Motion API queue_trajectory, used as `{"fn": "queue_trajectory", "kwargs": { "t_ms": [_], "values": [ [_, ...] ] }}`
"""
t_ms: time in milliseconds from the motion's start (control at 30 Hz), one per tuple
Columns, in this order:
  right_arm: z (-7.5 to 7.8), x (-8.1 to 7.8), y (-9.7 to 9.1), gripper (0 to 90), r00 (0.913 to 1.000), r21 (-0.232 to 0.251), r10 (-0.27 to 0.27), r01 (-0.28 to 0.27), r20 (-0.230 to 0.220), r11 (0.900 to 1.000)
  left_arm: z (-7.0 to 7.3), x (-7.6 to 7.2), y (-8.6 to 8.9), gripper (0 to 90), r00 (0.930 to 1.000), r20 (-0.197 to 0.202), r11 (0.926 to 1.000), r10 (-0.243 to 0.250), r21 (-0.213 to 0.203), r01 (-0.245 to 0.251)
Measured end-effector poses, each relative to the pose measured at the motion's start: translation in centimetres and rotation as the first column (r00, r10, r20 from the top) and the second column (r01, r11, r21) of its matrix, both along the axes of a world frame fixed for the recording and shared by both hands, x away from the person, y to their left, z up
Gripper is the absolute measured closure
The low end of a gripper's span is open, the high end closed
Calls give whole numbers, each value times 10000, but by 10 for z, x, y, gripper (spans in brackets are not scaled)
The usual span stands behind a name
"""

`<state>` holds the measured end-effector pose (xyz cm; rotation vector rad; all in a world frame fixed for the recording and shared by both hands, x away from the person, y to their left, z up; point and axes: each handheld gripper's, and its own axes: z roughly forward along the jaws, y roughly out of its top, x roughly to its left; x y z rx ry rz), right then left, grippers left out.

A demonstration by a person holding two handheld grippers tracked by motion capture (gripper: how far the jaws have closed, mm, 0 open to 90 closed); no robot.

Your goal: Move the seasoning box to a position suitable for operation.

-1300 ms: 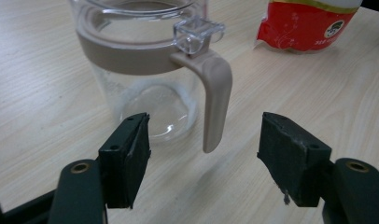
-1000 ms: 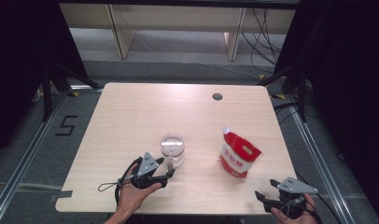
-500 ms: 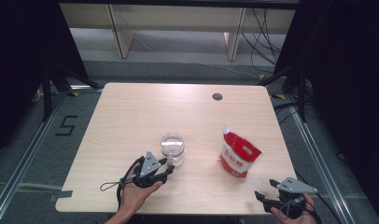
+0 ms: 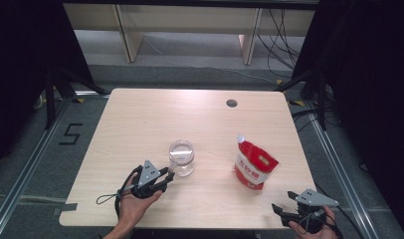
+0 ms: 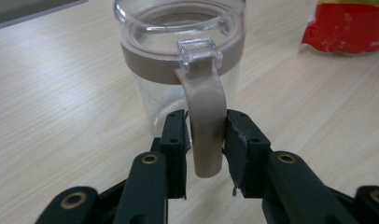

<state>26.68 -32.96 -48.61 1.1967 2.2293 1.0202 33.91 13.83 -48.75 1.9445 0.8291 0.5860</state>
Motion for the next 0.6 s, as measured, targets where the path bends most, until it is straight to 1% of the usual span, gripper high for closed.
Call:
{"fn": "queue_trajectory", "kwargs": {
  "t_ms": [33, 67, 100, 133, 167, 200, 300, 333, 367, 400, 433, 467, 500, 533, 600],
  "values": [
    [0, 0, 0, 271, 10000, 6, -6, 6, 4, 10000, 0, 0, 0, 688, 10000, 0, 10000, 0, 0, 0],
    [0, 1, 0, 271, 10000, 26, 54, -53, -69, 10000, 0, 3, -2, 688, 9997, -82, 9991, 210, -354, -213],
    [-1, -1, 2, 271, 9995, 215, -144, 150, -269, 9997, 2, 5, -2, 684, 9998, 31, 9996, 191, -222, -190],
    [-1, 0, 1, 271, 10000, 31, 64, -64, -46, 10000, 3, 6, -3, 680, 9998, 24, 9995, 217, -216, -216],
    [-1, 0, 1, 271, 10000, 24, 70, -70, -36, 10000, 2, 7, -5, 677, 9998, -19, 9992, 221, -322, -222],
    [-1, 0, 1, 271, 10000, 105, -2, 3, -88, 9999, 2, 8, -6, 678, 9996, -36, 9990, 269, -343, -270],
    [-1, 1, 1, 271, 10000, 54, 74, -74, -54, 10000, 2, 9, -6, 696, 9998, -69, 9993, 195, -306, -197],
    [-1, 1, 1, 271, 10000, 45, 90, -90, -39, 9999, 2, 10, -5, 696, 9999, 53, 9998, 104, -142, -104],
    [-1, -1, 2, 271, 9998, 131, 47, -44, -204, 9999, 2, 10, -5, 711, 9998, -36, 9996, 197, -209, -198],
    [-1, -1, 2, 271, 9999, 75, 33, -32, -162, 10000, 4, 12, 0, 714, 9998, -24, 9997, 175, -179, -175],
    [-1, -1, 3, 271, 9998, 85, 21, -20, -183, 10000, 3, 12, 2, 717, 9994, -121, 9990, 337, -302, -340],
    [-1, 0, 2, 271, 9998, 33, 173, -173, -41, 9998, 4, 13, 5, 719, 9991, -63, 9988, 414, -249, -415],
    [-1, 1, 2, 271, 9995, 12, 294, -294, -66, 9996, 3, 14, 8, 719, 9991, -94, 9985, 415, -351, -418],
    [-1, 0, 3, 271, 9997, -3, 241, -241, -72, 9997, 3, 16, 10, 719, 9989, -112, 9983, 451, -367, -455],
    [-1, 0, 2, 271, 9997, -93, 261, -261, -13, 9996, 3, 18, 12, 717, 9992, -39, 9987, 408, -298, -409]
  ]
}}
